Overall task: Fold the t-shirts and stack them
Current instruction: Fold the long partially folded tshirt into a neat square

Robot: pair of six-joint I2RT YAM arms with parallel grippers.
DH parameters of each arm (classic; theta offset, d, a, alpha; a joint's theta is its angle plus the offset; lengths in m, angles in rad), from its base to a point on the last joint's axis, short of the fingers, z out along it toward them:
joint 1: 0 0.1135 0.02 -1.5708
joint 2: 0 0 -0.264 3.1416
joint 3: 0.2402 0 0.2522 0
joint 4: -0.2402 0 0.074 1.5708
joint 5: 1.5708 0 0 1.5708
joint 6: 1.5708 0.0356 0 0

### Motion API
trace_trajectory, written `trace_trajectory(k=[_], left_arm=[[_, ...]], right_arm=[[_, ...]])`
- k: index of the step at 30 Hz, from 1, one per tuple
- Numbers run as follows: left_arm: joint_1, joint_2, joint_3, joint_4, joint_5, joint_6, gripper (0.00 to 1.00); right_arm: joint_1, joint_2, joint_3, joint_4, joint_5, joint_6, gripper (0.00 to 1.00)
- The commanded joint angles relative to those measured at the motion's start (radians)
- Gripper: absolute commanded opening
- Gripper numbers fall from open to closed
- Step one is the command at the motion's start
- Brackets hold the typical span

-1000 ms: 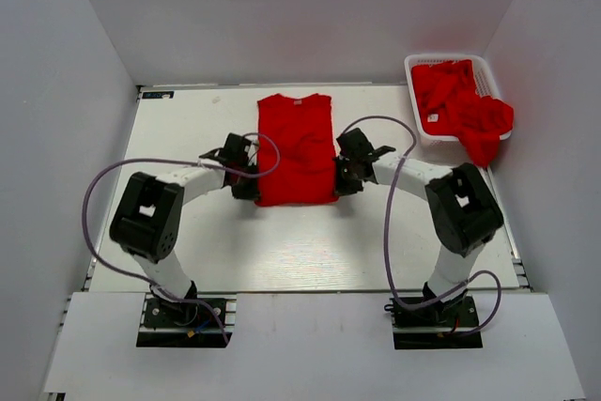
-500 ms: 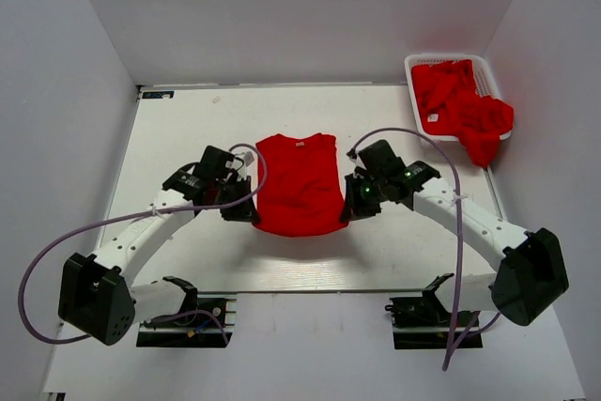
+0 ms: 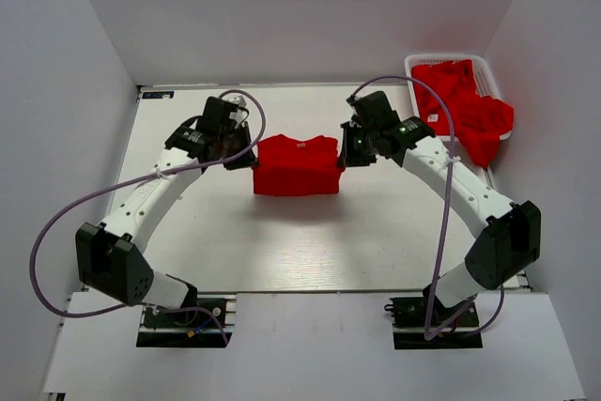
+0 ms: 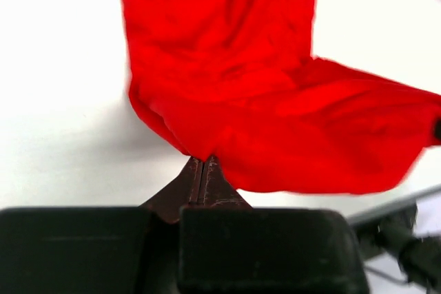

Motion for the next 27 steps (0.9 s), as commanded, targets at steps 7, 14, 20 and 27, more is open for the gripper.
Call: trace_trajectory(k=[7, 14, 20, 27], left_arm=[[0.049, 0.188, 0.165, 0.064, -0.141, -0.023, 0.0], [0.085, 0.357, 0.277, 0.086, -0.132, -0.014, 0.0], [0.114, 0.447, 0.352, 0.12, -0.097, 0.009, 0.0], [0.132, 0.579, 0.456, 0.15, -0.063, 0.019, 0.0]], right_arm=[[-0.091, 0.148, 0.142, 0.049, 0.037, -0.05, 0.0], [-0.152, 0.257, 0.24, 0.101, -0.04, -0.055, 0.0], [-0.192, 0.39, 0.337, 0.101, -0.114, -0.061, 0.0], [-0.232, 0.493, 0.386, 0.161, -0.186, -0.072, 0.0]])
